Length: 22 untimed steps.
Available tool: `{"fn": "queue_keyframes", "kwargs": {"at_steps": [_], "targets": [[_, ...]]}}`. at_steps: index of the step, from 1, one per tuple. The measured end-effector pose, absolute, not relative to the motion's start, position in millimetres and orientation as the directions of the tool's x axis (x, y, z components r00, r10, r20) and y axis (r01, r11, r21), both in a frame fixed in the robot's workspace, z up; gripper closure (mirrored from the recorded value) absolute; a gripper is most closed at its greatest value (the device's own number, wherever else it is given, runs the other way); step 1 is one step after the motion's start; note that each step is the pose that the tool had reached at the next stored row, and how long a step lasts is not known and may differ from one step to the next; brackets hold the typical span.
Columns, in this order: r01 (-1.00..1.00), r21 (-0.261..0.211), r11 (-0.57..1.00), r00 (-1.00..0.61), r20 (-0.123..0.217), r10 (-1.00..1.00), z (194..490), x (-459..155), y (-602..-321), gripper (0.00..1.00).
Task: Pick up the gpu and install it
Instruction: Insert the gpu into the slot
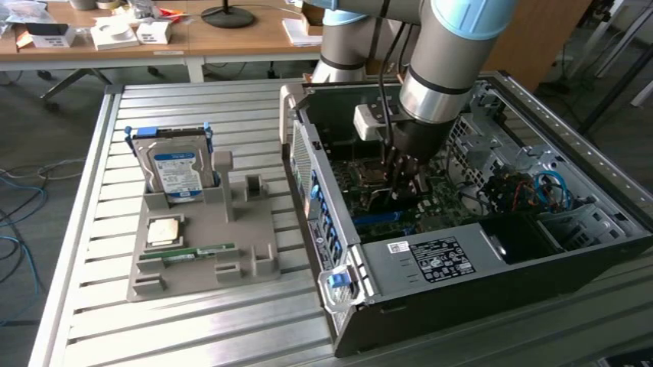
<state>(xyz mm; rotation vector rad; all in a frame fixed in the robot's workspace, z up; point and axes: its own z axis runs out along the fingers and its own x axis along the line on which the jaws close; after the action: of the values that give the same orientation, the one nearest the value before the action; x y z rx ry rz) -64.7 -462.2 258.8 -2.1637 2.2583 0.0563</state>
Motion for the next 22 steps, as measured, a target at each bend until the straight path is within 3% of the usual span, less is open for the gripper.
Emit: {"fn": "queue_keyframes", "kwargs": {"at_steps": [22], "targets": [[-0.999,0.016,0.042,-0.043,-0.034,-0.998,256.9,-65.4,-462.3,0.74]]}}
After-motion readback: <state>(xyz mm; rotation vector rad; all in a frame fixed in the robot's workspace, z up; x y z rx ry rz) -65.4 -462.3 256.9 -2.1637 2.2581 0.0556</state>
